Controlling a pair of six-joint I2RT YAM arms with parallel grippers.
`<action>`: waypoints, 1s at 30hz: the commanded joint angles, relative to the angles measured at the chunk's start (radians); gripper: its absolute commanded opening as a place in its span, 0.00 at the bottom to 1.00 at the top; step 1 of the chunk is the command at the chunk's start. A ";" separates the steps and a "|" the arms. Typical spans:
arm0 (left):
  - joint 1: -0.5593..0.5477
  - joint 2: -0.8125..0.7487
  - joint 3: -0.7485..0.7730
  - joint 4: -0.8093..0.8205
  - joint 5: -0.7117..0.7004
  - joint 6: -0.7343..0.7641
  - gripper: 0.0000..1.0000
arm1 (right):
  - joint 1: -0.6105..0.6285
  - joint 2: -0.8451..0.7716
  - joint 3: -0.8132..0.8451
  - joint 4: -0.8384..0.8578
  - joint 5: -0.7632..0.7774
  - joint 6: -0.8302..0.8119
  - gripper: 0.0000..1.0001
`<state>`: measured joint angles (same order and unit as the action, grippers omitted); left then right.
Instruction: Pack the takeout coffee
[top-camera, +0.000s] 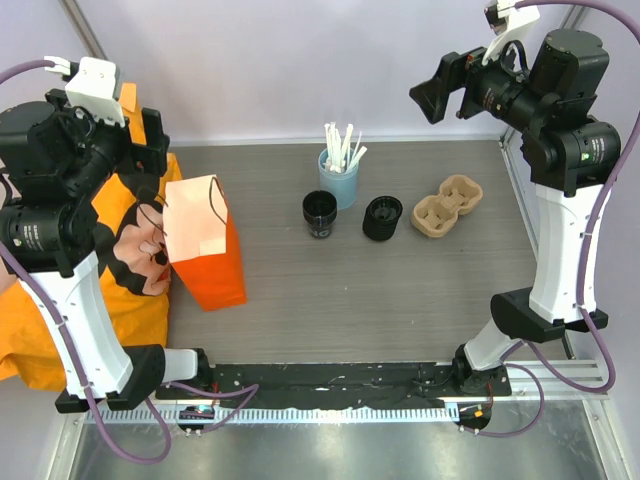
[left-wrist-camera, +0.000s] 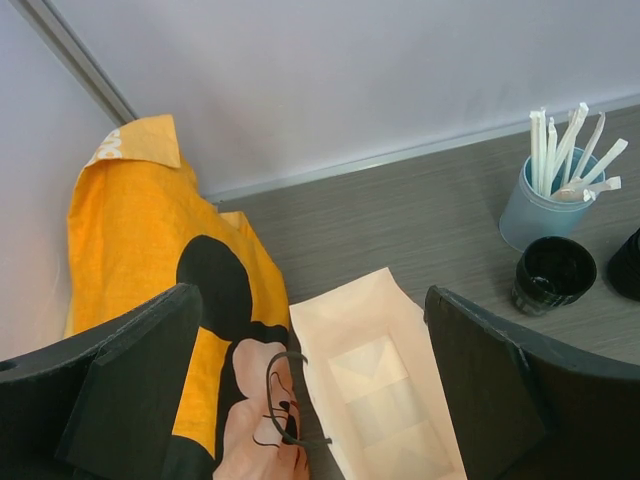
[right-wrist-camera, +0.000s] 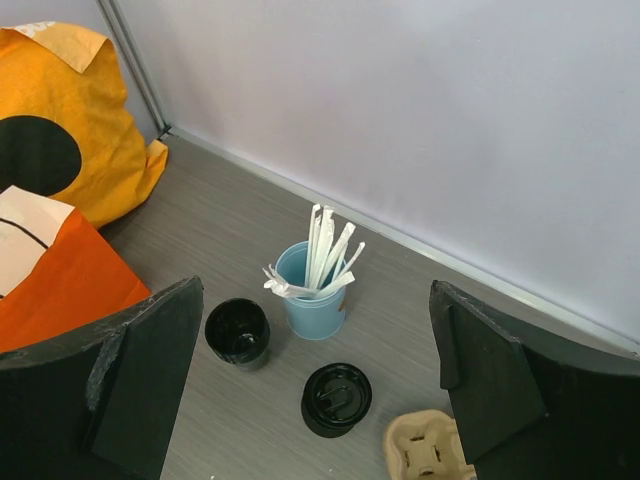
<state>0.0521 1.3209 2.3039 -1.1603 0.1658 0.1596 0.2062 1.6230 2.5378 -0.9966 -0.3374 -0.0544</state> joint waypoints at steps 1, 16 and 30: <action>0.009 -0.012 -0.003 0.037 0.011 -0.015 1.00 | -0.002 -0.032 0.027 0.026 -0.020 0.005 1.00; 0.015 -0.014 -0.027 0.040 0.046 -0.015 1.00 | -0.002 -0.029 0.003 0.016 -0.060 -0.041 1.00; 0.015 -0.012 -0.311 0.145 0.182 0.012 1.00 | 0.019 -0.034 -0.330 0.101 -0.221 -0.200 1.00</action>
<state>0.0616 1.3098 2.0266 -1.1034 0.2970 0.1692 0.2157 1.5955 2.2822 -0.9771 -0.5217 -0.2131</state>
